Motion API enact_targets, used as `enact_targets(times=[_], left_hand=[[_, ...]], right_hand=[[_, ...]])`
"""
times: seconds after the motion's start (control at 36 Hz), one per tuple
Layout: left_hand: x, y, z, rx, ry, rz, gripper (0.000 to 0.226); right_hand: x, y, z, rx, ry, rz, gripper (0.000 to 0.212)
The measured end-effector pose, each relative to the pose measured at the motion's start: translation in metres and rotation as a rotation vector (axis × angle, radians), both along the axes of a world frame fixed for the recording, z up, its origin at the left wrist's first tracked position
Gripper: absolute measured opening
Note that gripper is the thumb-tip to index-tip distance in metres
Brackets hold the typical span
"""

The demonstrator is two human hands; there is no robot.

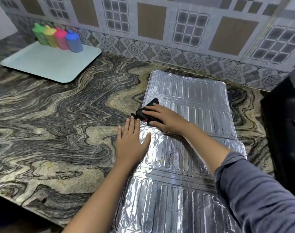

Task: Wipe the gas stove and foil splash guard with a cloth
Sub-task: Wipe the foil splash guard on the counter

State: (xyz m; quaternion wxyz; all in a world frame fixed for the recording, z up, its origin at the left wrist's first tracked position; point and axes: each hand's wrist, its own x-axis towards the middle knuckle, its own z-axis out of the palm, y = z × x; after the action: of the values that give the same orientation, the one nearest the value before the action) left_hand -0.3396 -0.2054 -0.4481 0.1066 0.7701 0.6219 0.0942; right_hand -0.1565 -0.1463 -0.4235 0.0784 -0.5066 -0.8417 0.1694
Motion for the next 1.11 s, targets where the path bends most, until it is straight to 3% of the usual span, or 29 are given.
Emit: enact_targets(times=[0.25,0.58,1.11], left_hand=[[0.000,0.001,-0.001,0.006,-0.017,0.012,0.071],[0.002,0.000,0.000,-0.012,-0.055,0.036,0.070],[0.001,-0.002,0.002,-0.031,-0.052,0.020,0.076]], right_hand=[[-0.016,0.020,-0.004,0.063,-0.015,0.017,0.050],[-0.012,0.029,-0.014,0.101,0.054,-0.473,0.050],[0.111,-0.046,-0.007,0.043,0.062,-0.858,0.049]])
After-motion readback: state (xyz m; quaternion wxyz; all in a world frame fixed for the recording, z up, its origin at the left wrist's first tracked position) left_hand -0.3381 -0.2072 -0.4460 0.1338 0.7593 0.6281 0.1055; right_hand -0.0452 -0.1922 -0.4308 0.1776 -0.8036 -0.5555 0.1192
